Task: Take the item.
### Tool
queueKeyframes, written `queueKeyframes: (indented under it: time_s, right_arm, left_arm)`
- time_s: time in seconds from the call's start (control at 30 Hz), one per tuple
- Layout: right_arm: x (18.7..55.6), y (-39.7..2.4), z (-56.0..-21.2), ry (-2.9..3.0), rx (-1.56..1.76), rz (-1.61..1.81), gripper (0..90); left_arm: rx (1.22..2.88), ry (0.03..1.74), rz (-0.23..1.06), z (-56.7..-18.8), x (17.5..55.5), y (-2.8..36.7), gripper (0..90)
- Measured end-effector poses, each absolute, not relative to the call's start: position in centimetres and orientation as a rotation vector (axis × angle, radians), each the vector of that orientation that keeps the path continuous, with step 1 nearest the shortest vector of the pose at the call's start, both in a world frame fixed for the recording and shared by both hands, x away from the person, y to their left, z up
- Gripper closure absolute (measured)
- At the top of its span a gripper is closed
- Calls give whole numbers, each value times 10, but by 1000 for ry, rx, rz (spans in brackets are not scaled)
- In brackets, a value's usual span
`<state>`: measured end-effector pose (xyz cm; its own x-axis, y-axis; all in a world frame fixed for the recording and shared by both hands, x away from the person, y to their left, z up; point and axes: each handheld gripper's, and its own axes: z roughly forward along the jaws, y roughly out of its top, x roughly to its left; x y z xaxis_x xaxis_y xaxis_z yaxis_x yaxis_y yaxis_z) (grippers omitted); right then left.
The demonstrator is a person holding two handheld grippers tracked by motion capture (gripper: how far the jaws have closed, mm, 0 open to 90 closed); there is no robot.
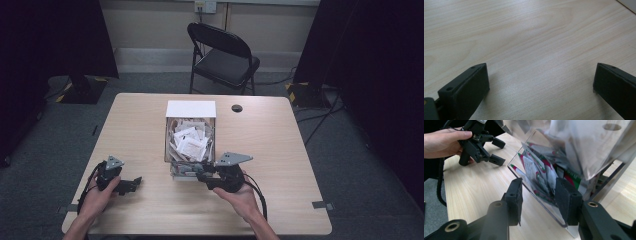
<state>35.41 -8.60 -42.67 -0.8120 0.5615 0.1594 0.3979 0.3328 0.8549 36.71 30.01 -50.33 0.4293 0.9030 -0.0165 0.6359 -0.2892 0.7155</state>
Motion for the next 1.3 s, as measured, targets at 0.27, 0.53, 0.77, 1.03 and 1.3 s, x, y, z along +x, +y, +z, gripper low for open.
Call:
queueKeyframes:
  time_s: [0.27, 0.53, 0.77, 1.03, 1.3]
  right_arm:
    - [350, -85, -431, 2436, 859, 1466, 639]
    - [351, -82, -435, 2433, 867, 1441, 686]
    - [353, -84, -437, 2422, 900, 1440, 774]
    - [357, -86, -437, 2419, 898, 1458, 874]
    - [356, -90, -434, 2412, 874, 1484, 885]
  left_arm:
    - [2032, 1293, 525, -503, 367, 300, 0]
    - [2032, 1293, 525, -503, 367, 300, 0]
    - [2032, 1293, 525, -503, 367, 300, 0]
    - [2031, 1293, 525, -503, 367, 300, 0]
    - [2024, 1298, 527, -504, 367, 299, 0]
